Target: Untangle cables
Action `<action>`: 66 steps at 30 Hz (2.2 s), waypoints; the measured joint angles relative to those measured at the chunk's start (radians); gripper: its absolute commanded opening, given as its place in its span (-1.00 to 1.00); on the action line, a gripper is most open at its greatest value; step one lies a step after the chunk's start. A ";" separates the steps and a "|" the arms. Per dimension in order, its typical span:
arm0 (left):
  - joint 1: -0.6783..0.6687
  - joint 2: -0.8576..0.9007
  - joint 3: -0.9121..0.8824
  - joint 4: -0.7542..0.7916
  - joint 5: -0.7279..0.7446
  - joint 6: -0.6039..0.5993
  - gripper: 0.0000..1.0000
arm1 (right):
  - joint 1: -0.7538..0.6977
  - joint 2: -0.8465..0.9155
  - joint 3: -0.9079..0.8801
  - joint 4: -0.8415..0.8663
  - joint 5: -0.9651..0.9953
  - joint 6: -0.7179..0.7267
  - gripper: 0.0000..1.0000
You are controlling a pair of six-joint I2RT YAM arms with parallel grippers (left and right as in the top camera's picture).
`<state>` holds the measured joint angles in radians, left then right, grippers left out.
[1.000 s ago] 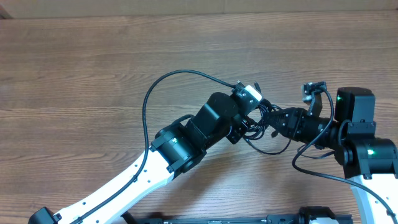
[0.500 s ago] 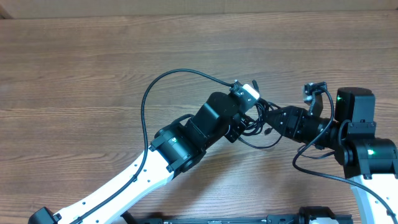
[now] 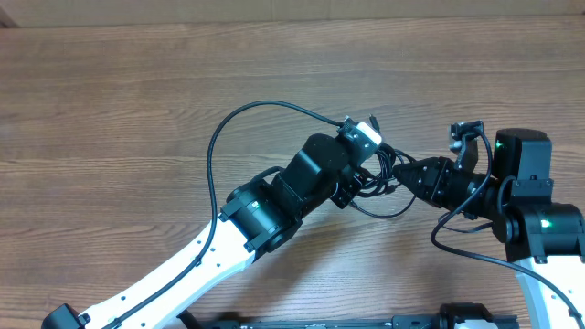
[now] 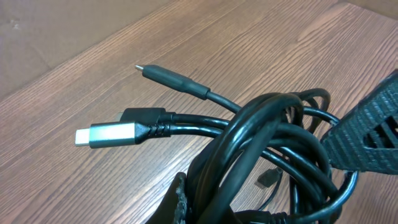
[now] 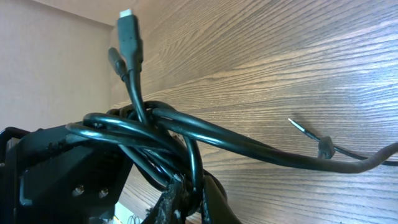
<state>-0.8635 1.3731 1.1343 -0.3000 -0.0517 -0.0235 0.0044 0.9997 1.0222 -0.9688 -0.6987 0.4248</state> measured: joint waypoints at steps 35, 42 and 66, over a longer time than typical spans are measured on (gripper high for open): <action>-0.005 0.000 0.000 0.088 -0.261 0.072 -0.91 | -0.003 0.000 0.006 -0.100 -0.072 -0.256 -0.93; 0.001 0.000 0.000 0.087 -0.342 0.072 -0.92 | -0.003 0.000 0.006 -0.098 -0.079 -0.268 -0.43; 0.001 0.000 0.000 0.056 -0.050 -0.030 -0.91 | -0.003 0.000 0.006 -0.014 0.096 0.067 -0.17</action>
<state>-0.8623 1.3731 1.1339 -0.2436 -0.1013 -0.0532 0.0017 0.9997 1.0283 -0.9825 -0.6025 0.4915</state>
